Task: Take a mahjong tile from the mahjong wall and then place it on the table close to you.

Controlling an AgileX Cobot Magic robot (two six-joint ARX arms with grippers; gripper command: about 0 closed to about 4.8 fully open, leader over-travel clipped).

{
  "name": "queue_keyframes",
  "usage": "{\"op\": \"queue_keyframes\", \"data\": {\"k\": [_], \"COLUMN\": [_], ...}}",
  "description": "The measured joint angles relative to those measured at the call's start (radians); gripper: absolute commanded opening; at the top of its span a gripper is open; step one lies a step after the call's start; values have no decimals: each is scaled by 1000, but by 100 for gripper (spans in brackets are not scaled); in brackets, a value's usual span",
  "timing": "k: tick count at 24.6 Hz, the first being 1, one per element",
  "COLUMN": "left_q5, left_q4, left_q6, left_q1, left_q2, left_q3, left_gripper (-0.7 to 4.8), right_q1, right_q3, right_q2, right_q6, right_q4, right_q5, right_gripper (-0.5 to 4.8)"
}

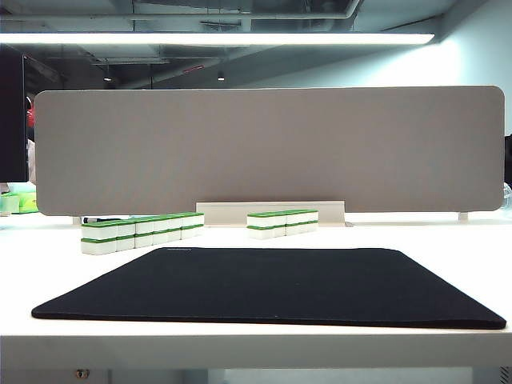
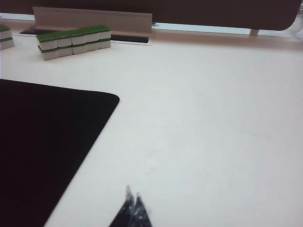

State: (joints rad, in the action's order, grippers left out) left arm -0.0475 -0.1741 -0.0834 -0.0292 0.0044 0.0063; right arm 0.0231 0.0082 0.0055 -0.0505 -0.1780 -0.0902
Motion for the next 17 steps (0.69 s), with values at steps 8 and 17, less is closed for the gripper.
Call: {"op": "queue_keyframes", "data": {"k": [8, 17], "left_q5": [20, 57], "left_q4": [-17, -52], "left_q6": [0, 0], "left_q1": [0, 0], "left_q2": [0, 0], "left_q3": [36, 89], "left_gripper": [-4, -2], "right_q1": [0, 0], "right_q3": [0, 0], "right_q2": [0, 0], "right_q6": [0, 0], "right_q4": [13, 24], "right_q5": [8, 8], "right_gripper": [-1, -1]}}
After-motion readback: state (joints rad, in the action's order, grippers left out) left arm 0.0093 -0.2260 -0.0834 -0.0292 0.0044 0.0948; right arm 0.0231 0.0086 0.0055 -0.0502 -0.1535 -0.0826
